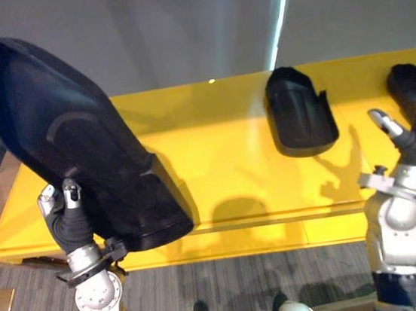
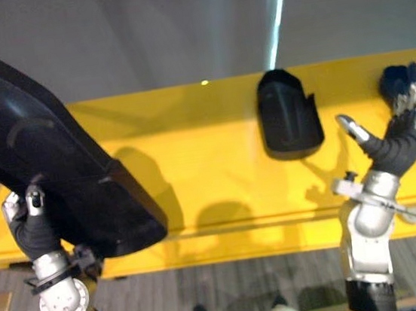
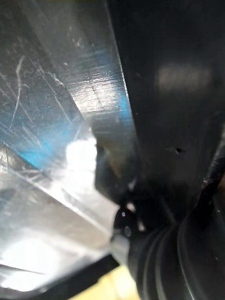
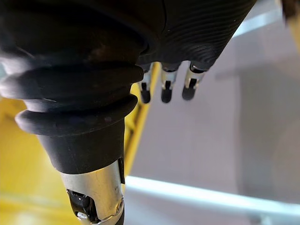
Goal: Walk over and take plastic housings, then place them on the shelf
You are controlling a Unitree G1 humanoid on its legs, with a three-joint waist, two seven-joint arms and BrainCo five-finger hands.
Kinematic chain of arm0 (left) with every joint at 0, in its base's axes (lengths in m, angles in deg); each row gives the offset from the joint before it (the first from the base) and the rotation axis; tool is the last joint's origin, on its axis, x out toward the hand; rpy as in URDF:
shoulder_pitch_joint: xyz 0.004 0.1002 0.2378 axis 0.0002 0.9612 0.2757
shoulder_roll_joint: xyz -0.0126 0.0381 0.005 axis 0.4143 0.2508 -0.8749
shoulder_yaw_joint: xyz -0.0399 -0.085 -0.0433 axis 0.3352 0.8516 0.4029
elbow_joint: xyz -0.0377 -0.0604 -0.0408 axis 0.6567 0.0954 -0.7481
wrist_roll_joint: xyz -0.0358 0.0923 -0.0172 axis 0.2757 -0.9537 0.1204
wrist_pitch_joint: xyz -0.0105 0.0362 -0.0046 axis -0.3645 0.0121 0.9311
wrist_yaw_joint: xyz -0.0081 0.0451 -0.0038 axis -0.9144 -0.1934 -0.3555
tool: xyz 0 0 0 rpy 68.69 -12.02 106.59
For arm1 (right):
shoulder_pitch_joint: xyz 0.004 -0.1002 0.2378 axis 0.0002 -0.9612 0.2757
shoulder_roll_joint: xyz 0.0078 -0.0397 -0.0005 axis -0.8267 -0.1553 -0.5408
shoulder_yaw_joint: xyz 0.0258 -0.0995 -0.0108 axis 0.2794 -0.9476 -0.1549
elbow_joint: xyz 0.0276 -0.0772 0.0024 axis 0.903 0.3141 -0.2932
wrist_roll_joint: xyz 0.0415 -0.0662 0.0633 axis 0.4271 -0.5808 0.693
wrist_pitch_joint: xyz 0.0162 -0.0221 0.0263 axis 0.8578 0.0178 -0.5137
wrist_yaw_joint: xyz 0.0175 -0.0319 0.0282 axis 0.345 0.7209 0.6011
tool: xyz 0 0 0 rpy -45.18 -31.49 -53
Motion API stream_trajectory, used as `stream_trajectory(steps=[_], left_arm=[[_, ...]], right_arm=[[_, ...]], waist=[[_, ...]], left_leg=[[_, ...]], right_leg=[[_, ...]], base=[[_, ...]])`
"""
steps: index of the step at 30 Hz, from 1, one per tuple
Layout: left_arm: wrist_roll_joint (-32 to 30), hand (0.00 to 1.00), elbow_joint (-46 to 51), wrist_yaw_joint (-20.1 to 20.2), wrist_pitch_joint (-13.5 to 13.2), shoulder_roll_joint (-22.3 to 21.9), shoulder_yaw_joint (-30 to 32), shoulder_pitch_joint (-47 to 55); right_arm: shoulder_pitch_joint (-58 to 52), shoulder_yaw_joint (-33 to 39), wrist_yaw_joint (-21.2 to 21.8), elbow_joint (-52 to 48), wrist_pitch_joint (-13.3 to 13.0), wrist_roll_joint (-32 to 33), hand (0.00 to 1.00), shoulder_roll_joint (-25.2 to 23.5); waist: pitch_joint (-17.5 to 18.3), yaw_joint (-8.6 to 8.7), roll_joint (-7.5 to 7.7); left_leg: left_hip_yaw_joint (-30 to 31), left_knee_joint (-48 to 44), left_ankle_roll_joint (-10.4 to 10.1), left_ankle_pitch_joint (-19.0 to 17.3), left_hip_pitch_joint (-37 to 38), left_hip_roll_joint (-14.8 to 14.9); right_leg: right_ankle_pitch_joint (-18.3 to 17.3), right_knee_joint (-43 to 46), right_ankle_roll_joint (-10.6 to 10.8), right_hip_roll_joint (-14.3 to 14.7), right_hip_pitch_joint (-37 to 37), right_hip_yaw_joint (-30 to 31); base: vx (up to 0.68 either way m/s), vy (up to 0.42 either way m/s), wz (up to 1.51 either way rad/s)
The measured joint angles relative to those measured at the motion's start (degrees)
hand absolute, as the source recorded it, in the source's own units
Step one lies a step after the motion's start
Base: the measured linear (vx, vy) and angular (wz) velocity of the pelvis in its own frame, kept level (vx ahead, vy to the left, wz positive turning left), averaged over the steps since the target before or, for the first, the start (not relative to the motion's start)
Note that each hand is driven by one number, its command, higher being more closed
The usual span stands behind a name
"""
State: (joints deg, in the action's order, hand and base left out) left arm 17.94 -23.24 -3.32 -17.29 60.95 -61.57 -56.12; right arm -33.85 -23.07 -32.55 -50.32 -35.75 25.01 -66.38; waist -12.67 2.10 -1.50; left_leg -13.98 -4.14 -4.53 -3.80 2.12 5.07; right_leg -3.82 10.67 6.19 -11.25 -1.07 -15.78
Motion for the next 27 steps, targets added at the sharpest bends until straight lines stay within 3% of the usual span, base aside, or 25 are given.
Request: stream_trajectory(steps=[5,10,14,19,23,27], left_arm=[[0.04,1.00,0.40,3.54,1.05,0.41,0.99,-0.55],[0.88,1.00,-1.38,6.65,9.05,3.31,1.17,-2.98],[2.75,1.00,-15.16,5.03,17.06,5.78,2.43,-12.35],[5.86,1.00,-34.59,3.74,24.95,10.83,1.80,-24.05],[10.77,1.00,-45.55,3.37,28.44,13.89,-0.10,-30.62],[11.94,1.00,-50.90,3.69,29.74,14.27,-0.32,-35.26]], right_arm=[[-5.65,-0.13,-0.53,-3.49,-0.30,-4.76,0.00,-2.00],[-8.79,1.05,5.00,-3.58,-0.31,-1.33,0.00,-1.94],[-8.89,-0.42,11.55,-4.16,-2.79,1.44,0.00,-1.29],[-8.52,-8.74,18.42,-6.02,-2.84,2.71,0.00,1.71],[-8.43,-12.47,22.91,-5.79,-2.71,7.01,0.00,3.84],[-7.70,-16.60,26.22,-5.67,-2.66,8.23,0.00,6.20]], waist=[[0.61,1.07,-0.62],[1.27,2.73,-1.70],[1.67,4.80,-2.83],[1.33,6.86,-3.38],[0.30,8.42,-4.70],[-1.75,9.00,-6.01]], left_leg=[[-2.39,2.25,0.71,0.58,0.95,-1.13],[-3.86,3.20,0.64,0.93,1.09,-1.11],[-5.59,3.89,0.47,1.03,1.90,-0.78],[-8.58,3.96,0.46,1.03,1.95,-0.61],[-9.38,3.97,0.46,1.04,2.22,-0.74],[-10.27,4.11,0.49,1.05,2.88,-0.79]], right_leg=[[3.60,-5.62,0.81,0.29,1.11,1.78],[4.71,-7.65,0.81,0.53,1.09,2.47],[5.54,-8.87,0.65,1.41,0.81,4.51],[7.37,-10.66,0.52,2.25,-0.34,7.61],[7.72,-10.58,0.54,2.30,-0.87,8.74],[7.85,-10.35,0.60,2.39,-0.98,9.81]], base=[[-0.02,0.069,-0.19],[0.02,0.020,-0.11],[0.01,-0.001,-0.24],[-0.03,-0.010,-0.33],[-0.04,0.000,-0.15],[-0.05,-0.009,-0.12]])
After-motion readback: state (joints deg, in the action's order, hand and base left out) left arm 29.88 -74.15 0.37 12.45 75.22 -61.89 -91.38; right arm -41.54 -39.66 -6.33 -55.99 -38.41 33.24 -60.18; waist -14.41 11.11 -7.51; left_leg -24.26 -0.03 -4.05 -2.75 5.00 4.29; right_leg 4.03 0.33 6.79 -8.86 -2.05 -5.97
